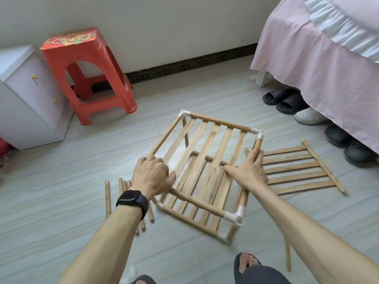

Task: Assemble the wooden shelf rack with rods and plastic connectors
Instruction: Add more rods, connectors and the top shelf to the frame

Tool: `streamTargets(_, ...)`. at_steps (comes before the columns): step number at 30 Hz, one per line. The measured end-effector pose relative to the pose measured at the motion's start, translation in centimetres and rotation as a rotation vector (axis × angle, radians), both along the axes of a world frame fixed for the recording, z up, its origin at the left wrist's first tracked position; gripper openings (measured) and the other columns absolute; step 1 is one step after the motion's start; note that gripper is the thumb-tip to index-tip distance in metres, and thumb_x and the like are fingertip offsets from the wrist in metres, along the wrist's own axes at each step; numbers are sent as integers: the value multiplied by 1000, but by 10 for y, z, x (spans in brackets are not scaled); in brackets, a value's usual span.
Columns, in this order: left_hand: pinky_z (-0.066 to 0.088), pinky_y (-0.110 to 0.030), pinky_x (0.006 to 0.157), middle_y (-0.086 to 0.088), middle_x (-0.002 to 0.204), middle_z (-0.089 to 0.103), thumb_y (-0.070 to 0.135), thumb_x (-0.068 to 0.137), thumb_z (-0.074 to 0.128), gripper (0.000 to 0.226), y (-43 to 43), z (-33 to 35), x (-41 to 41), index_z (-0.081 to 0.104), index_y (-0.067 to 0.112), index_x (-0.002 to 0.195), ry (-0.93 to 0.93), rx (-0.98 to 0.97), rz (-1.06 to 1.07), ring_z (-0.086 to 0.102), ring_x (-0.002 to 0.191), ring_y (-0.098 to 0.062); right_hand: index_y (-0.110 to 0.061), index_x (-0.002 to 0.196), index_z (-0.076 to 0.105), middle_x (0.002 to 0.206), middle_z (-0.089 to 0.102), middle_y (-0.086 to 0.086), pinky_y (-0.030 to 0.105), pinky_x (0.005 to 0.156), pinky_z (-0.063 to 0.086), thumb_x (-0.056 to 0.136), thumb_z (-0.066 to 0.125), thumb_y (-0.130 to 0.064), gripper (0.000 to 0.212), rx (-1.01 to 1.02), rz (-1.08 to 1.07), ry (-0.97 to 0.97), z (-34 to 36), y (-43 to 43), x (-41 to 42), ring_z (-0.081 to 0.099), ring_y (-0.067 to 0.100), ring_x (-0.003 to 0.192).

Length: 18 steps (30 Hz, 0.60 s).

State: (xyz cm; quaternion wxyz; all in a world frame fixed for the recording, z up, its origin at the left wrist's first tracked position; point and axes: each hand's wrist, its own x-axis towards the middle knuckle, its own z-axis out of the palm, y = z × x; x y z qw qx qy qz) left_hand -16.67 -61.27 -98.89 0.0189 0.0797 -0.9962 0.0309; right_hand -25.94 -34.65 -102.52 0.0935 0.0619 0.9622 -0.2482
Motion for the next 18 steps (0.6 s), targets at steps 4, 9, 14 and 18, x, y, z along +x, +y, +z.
streamTargets(4,44,-41,94,1,127,59,60,92,49,45,4,5,-16,67,27,117,100,185,172,52,115,-23,-14,158,-19,168,0,13,51,113,35,65,73,-65,140,42,72,-59,6,10,-26,26,39,149)
streamTargets(9,53,-48,86,-13,129,48,73,81,63,93,18,-12,-37,22,17,145,-105,442,471,61,106,-37,-5,158,-11,161,23,19,54,106,41,70,77,-68,140,118,-29,-80,7,-4,-39,36,40,142)
streamTargets(14,48,-44,79,-14,118,56,57,82,70,77,21,-30,-49,33,10,131,-30,381,578,62,100,-36,1,157,4,146,39,22,45,89,50,75,76,-65,127,202,-66,34,-5,-11,-41,56,38,122)
streamTargets(18,48,-46,82,-16,114,57,54,83,69,73,21,-35,-48,35,9,129,-18,364,570,61,100,-39,2,156,6,143,42,22,42,83,49,76,77,-62,124,232,-31,45,-7,-9,-47,57,38,119)
